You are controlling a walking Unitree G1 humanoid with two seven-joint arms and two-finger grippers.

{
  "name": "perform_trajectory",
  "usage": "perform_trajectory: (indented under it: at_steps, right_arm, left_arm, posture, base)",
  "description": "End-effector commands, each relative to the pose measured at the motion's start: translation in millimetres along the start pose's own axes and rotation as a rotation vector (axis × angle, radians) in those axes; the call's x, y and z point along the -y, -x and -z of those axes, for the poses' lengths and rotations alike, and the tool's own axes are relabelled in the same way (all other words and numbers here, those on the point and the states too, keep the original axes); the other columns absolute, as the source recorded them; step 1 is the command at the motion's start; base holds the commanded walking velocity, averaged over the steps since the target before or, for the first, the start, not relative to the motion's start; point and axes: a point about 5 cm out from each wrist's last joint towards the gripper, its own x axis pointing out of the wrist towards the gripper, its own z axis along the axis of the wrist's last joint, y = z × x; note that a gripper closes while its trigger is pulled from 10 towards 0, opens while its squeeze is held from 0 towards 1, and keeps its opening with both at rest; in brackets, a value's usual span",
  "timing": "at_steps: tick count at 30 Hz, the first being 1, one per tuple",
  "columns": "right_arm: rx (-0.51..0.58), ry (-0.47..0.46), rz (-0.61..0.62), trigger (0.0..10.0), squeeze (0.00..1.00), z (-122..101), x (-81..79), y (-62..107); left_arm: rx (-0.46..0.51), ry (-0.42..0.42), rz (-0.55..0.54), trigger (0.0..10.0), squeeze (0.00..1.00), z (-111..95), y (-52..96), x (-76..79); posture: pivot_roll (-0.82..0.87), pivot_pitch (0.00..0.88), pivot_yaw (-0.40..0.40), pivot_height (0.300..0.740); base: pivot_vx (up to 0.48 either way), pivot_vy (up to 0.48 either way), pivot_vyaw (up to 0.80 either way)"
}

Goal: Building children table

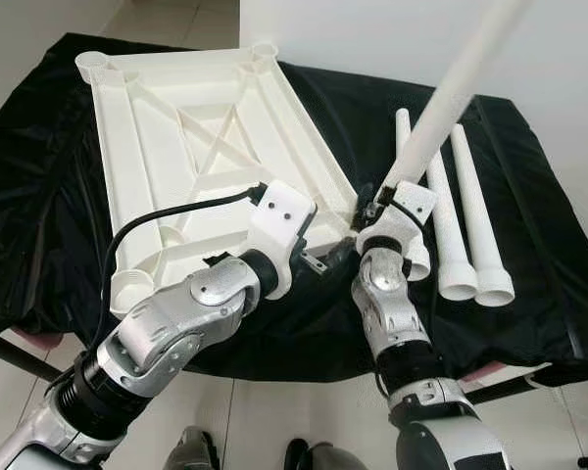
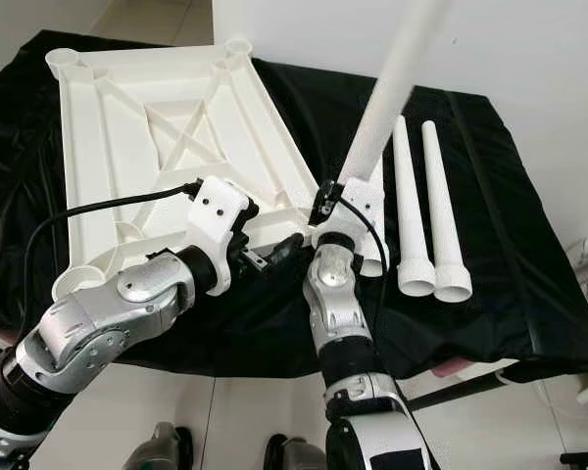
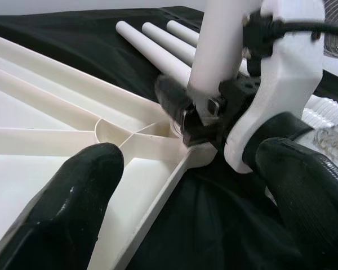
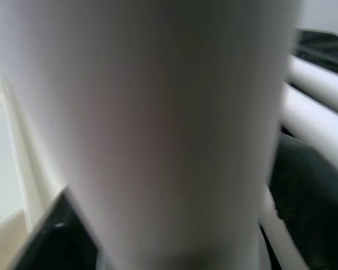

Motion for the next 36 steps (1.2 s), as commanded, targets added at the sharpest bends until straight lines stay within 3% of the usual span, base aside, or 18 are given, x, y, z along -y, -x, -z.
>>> perform_trajectory:
  at_steps: [1,11,12,13,14,17,18,19,27,36]
  right_arm:
    - [-0.008,-0.007,0.008,10.0,1.00,5,9.6,0.2]
    - [0.042,-0.010,-0.040,10.0,1.00,-5,26.9,-9.7]
    - [0.051,-0.019,-0.059,10.0,0.11,-7,27.4,-10.9]
    - [0.056,-0.027,-0.074,10.0,0.11,-8,27.7,-11.7]
    - [0.068,-0.031,-0.091,10.0,0.00,-10,28.5,-12.7]
    - [0.076,-0.034,-0.114,10.0,0.00,-13,30.0,-14.4]
    - [0.078,-0.038,-0.126,6.4,0.00,-14,31.5,-15.6]
    - [0.087,-0.042,-0.137,0.0,0.00,-16,34.3,-17.3]
    - [0.104,-0.046,-0.165,0.0,0.00,-25,47.5,-27.6]
    - [0.109,-0.049,-0.231,0.0,0.00,-28,46.0,-28.6]
  left_arm:
    - [-0.014,0.001,0.257,10.0,0.00,3,0.9,17.7]
    - [-0.012,0.003,0.260,10.0,0.00,3,0.5,18.5]
    - [-0.012,0.003,0.261,10.0,0.00,3,0.4,18.7]
    - [-0.013,0.003,0.262,10.0,0.00,3,0.3,18.9]
    - [-0.013,0.002,0.262,10.0,0.00,3,0.4,19.0]
    - [-0.013,0.002,0.264,10.0,0.00,3,0.6,19.1]
    - [-0.013,0.003,0.264,10.0,0.00,3,0.6,19.0]
    - [-0.013,0.003,0.263,10.0,0.00,3,0.3,18.9]
    - [-0.012,0.006,0.258,10.0,0.00,2,0.1,18.2]
    - [0.002,0.025,0.245,10.0,0.00,0,-0.7,13.9]
  posture:
    - [0.13,0.165,-0.095,0.740]
    - [0.13,0.155,-0.096,0.740]
    - [0.13,0.155,-0.096,0.740]
    - [0.13,0.155,-0.096,0.740]
    - [0.13,0.152,-0.092,0.740]
    - [0.13,0.152,-0.092,0.740]
    - [0.13,0.152,-0.092,0.740]
    - [0.13,0.155,-0.093,0.740]
    - [0.12,0.168,-0.092,0.740]
    - [0.12,0.170,-0.091,0.740]
  base:
    - [0.000,0.000,0.00]
    - [0.000,0.000,0.00]
    - [0.000,0.000,0.00]
    - [0.000,0.000,0.00]
    - [0.000,0.000,0.00]
    - [0.000,0.000,0.00]
    - [0.000,0.000,0.00]
    - [0.000,0.000,0.00]
    - [0.000,0.000,0.00]
    - [0.000,0.000,0.00]
